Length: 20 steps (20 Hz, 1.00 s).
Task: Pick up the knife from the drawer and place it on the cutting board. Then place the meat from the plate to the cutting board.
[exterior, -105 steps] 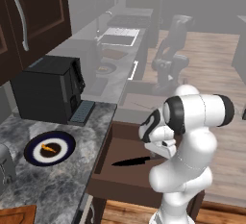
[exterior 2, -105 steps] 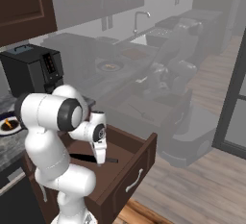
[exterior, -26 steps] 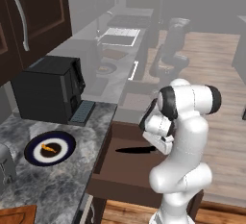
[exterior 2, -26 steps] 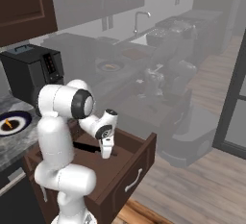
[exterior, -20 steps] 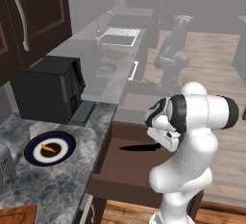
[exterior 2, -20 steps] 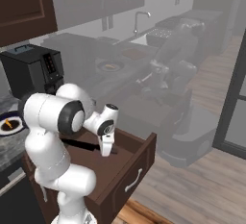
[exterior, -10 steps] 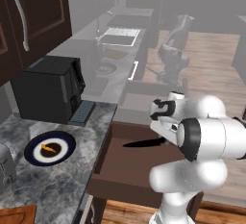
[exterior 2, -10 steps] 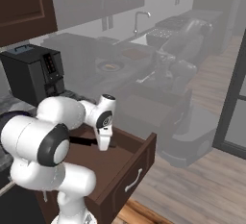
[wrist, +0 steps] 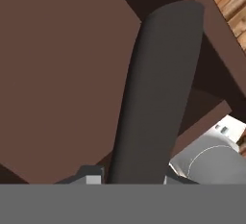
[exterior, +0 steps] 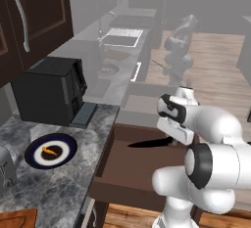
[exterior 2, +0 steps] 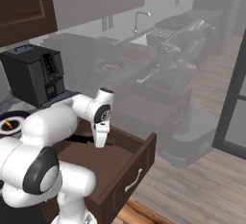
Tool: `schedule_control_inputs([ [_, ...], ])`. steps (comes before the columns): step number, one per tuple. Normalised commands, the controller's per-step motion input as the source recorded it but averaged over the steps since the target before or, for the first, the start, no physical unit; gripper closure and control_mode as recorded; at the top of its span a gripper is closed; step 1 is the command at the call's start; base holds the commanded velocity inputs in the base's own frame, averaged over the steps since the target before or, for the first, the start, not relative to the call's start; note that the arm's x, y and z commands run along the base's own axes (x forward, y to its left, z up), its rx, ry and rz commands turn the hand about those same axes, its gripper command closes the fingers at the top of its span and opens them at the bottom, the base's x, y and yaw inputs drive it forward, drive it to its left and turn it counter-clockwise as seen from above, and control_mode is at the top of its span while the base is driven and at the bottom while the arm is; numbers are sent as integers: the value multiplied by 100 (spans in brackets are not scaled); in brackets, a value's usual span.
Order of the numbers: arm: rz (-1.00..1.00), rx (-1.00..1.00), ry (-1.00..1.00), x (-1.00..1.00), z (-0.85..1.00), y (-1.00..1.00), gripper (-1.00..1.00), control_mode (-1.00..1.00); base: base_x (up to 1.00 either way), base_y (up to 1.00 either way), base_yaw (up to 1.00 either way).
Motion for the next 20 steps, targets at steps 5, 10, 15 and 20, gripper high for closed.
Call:
schedule_control_inputs([
  [5, -10, 0, 3, -31, 28, 0, 100, -100, 0, 0, 0],
  [10, -11, 0, 2, -29, 24, 0, 100, -100, 0, 0, 0],
  [15, -6, 0, 0, -26, 14, 1, 100, -100, 0, 0, 0],
  [20, 0, -3, 0, -11, 20, 0, 100, -100, 0, 0, 0],
])
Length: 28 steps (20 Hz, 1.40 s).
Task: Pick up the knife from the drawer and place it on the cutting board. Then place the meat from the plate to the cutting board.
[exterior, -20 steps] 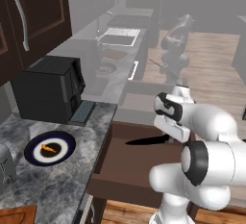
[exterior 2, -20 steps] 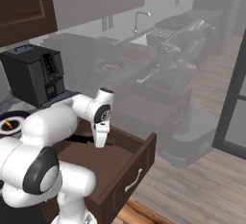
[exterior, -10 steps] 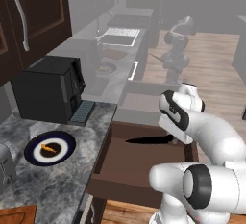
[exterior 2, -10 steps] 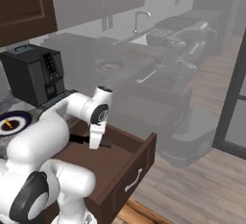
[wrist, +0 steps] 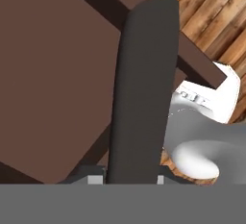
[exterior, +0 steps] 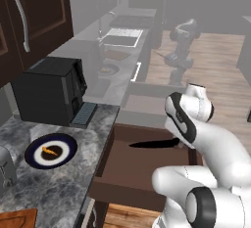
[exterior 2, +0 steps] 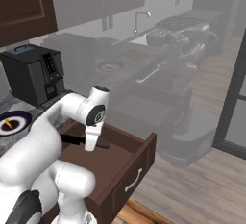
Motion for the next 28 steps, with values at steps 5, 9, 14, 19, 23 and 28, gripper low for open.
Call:
schedule_control_inputs([
  [5, 0, -3, 0, -24, 13, 1, 100, -100, 0, 0, 0],
  [9, 0, -6, 0, 0, 26, 1, 100, -100, 0, 0, 0],
  [14, 0, -3, -1, -17, 24, 1, 100, -100, 0, 0, 0],
  [19, 0, 0, 0, -5, 3, 1, 100, 100, -17, 20, 2],
  [23, 0, 0, 0, 0, 0, 0, 100, 100, -59, 39, 31],
  [28, 0, 0, 0, 0, 0, 0, 100, 100, -8, 9, 61],
])
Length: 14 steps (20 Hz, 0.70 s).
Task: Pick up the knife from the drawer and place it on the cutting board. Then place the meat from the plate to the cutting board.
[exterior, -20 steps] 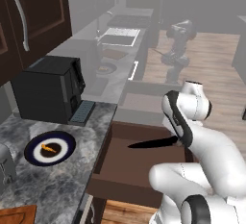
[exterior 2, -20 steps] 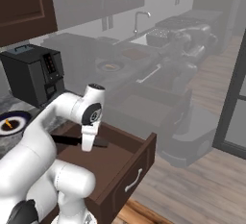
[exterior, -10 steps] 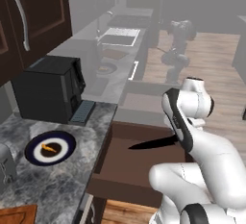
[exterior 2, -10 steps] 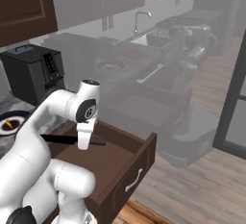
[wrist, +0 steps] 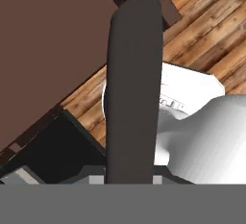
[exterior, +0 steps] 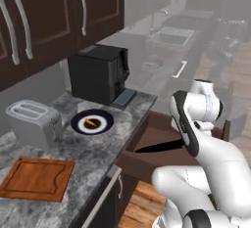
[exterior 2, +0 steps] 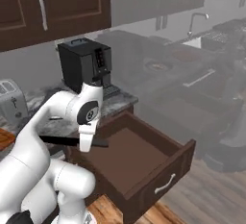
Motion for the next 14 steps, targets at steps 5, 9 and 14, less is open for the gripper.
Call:
schedule_control_inputs([
  [5, 0, 0, 0, 0, 0, 0, 100, 100, 33, -3, 72],
  [9, 0, 0, 0, 0, 0, 0, 100, 100, 43, -12, 69],
  [14, 0, 0, 0, 0, 0, 0, 100, 100, 58, -12, 44],
])
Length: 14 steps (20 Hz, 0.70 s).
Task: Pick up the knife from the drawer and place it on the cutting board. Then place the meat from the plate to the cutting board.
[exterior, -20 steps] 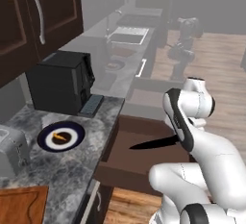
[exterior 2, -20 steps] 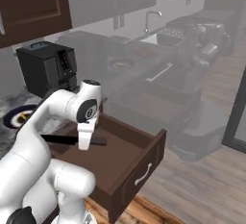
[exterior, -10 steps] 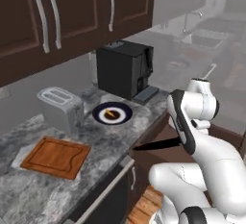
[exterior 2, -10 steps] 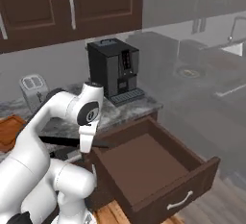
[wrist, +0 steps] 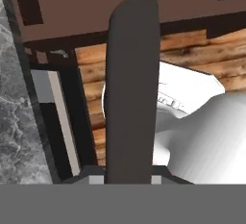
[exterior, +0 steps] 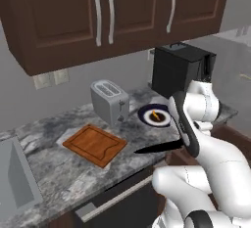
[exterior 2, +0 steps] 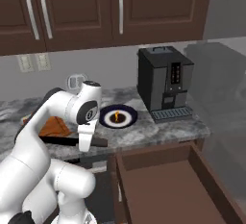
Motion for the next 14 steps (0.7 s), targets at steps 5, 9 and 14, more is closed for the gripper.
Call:
schedule_control_inputs([
  [5, 0, 0, 0, 0, 0, 0, 100, 100, 68, -36, 18],
  [9, 0, 0, 0, 0, 0, 0, 100, 100, 52, -56, 22],
  [14, 0, 0, 0, 0, 0, 0, 100, 100, 3, -1, 23],
])
